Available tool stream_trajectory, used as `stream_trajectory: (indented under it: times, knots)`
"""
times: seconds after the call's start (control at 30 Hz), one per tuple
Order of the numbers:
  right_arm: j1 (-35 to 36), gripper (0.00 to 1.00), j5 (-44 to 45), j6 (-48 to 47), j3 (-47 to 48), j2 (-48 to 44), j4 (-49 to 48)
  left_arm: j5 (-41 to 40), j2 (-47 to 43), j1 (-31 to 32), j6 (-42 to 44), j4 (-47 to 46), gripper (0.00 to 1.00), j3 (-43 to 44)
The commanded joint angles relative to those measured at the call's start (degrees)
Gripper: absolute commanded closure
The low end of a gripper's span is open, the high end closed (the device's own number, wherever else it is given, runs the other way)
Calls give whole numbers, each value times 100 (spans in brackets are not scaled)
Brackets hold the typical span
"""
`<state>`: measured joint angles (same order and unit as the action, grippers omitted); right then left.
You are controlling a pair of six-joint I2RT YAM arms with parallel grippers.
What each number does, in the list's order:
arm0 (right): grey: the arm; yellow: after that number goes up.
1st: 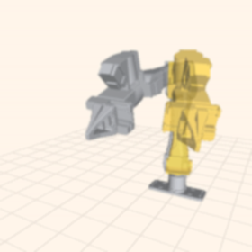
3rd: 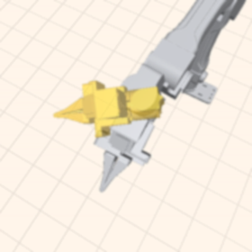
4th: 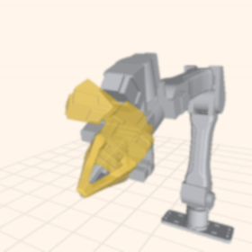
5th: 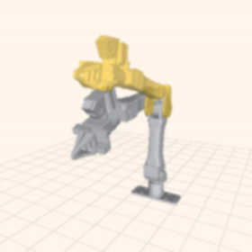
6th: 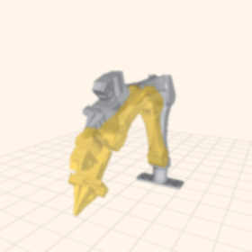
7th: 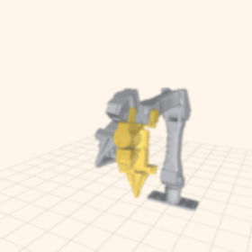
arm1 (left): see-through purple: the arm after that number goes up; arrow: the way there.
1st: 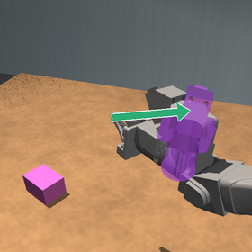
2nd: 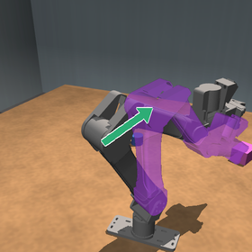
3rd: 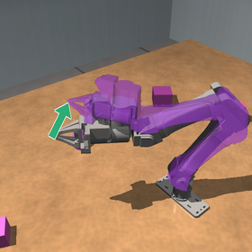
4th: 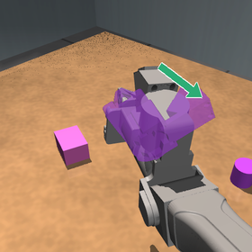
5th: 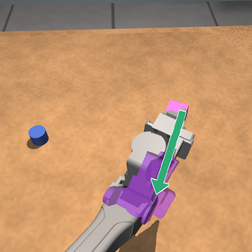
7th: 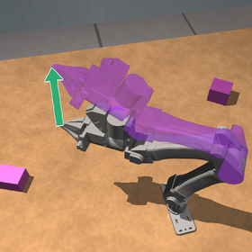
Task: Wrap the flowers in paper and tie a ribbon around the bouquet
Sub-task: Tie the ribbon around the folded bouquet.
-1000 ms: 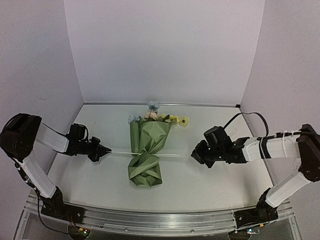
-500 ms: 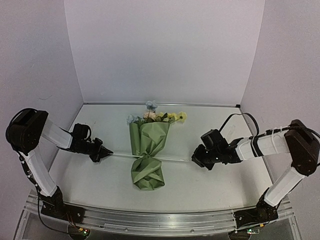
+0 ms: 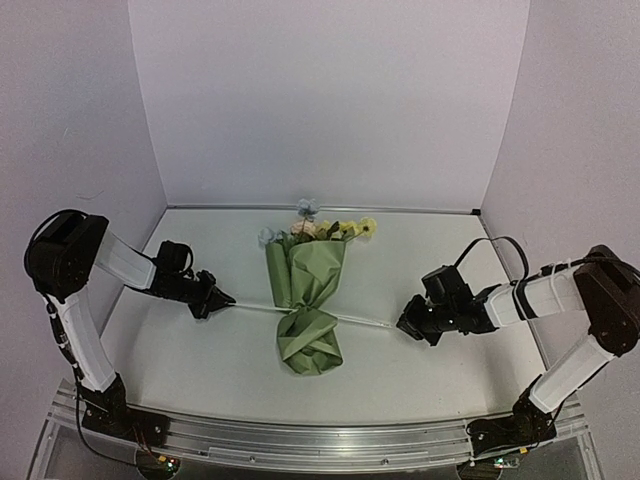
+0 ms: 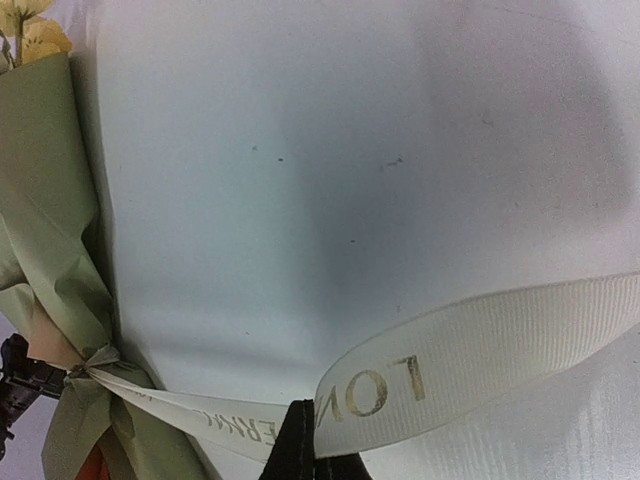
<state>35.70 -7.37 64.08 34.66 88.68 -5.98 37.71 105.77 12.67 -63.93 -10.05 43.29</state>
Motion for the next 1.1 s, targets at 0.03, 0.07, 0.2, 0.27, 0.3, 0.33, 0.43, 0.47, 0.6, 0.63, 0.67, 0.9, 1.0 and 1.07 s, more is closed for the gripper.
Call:
stream_trajectory:
  times: [0.03, 0.07, 0.2, 0.27, 0.3, 0.33, 0.43, 0.47, 0.6, 0.63, 0.67, 0.9, 1.0, 1.07]
  knots:
    - [-459, 100, 1552, -300, -10, -35, 1825, -1393, 223, -599, 596, 337, 100, 355]
    - [-455, 100, 1472, -387, 133, -31, 1845, -1342, 250, -585, 685, 379, 100, 415]
    - [-440, 100, 1162, -749, 551, -101, 2056, -1237, 283, -532, 887, 483, 100, 613]
    - [-333, 88, 1164, -1020, 757, -236, 2262, -1191, 286, -503, 947, 498, 100, 678]
    - [-241, 77, 1178, -1114, 895, -284, 2389, -1167, 302, -474, 968, 507, 100, 707]
    - [-149, 66, 1171, -1226, 1001, -342, 2512, -1141, 306, -453, 984, 519, 100, 733]
    - [121, 48, 1118, -1443, 1383, -436, 2732, -1073, 308, -386, 1013, 538, 100, 764]
    - [240, 46, 1114, -1526, 1535, -441, 2772, -1060, 300, -367, 1017, 539, 100, 757]
    - [813, 39, 1154, -1930, 2646, -117, 3101, -949, 262, -298, 1031, 508, 100, 712]
    - [981, 38, 1108, -2072, 3022, 72, 3207, -914, 248, -266, 1022, 491, 100, 711]
    - [1097, 38, 1085, -2178, 3428, 297, 3267, -897, 241, -209, 1008, 484, 100, 701]
    - [1840, 49, 786, -2915, 6001, 2023, 3773, -857, 169, 434, 617, 133, 100, 502]
    - [2001, 55, 741, -3079, 6443, 2399, 3927, -857, 148, 842, 449, -11, 100, 482]
    - [2036, 59, 587, -3126, 6553, 2522, 3987, -875, 125, 1038, 313, -176, 100, 429]
